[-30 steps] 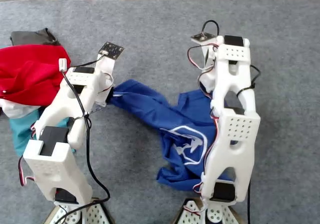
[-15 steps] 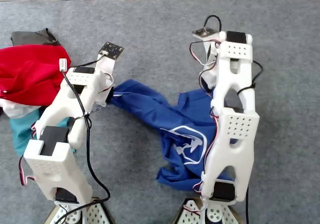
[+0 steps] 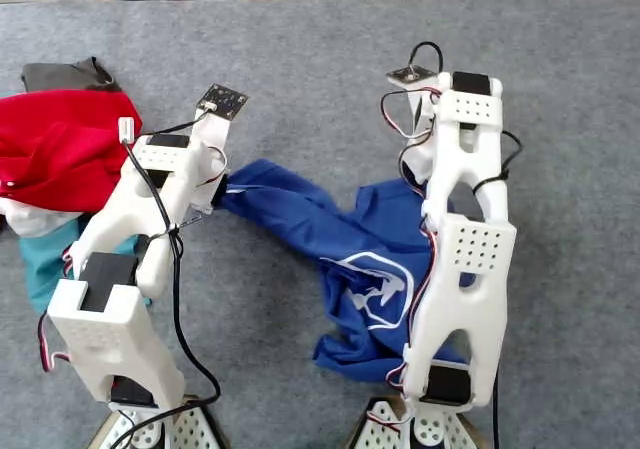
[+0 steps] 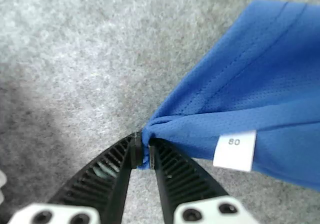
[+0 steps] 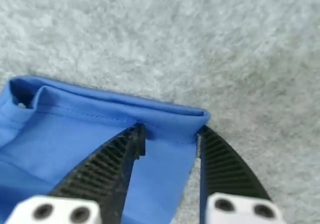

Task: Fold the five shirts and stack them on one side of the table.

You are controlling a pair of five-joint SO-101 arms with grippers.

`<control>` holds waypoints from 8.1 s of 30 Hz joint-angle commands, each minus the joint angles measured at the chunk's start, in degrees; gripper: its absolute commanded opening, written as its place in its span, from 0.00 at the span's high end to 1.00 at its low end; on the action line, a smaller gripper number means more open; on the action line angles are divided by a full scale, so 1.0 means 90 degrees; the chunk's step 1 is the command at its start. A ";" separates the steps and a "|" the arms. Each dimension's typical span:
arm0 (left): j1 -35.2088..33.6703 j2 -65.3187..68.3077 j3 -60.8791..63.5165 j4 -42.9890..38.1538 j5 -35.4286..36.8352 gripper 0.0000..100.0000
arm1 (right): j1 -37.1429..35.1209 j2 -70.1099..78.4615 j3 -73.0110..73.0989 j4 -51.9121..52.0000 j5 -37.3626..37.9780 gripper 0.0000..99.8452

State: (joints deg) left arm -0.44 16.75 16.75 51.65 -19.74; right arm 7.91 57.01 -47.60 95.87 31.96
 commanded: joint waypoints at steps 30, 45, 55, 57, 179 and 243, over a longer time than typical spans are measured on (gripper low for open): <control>-0.0103 -0.5617 -0.2779 0.2071 0.0899 0.97 | 0.0733 -0.3853 -0.4156 0.0567 -0.1426 0.99; -0.0161 -0.5636 -0.7370 0.5206 0.1260 0.97 | 0.0742 -0.7839 -0.4098 -0.0830 -0.1426 0.99; -0.0171 -0.6281 -0.6852 0.5490 0.1114 0.97 | 0.0772 -0.8591 -0.4098 -0.1104 -0.1368 0.99; -0.0161 -0.6652 -0.6188 0.5490 0.1114 0.97 | 0.0772 -0.8591 -0.4088 -0.1026 -0.1358 0.99; 0.0933 -0.4933 0.4635 -0.0527 0.0039 0.97 | 0.2471 -0.7839 1.0603 -0.4796 0.1748 0.99; -0.0405 -0.4923 0.2554 0.1514 0.1123 0.97 | 0.0147 -0.6706 0.8874 -0.3878 -0.0283 0.99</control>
State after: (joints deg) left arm -4.57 -26.51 39.96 66.07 -9.89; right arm 10.46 1.45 30.37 60.35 28.09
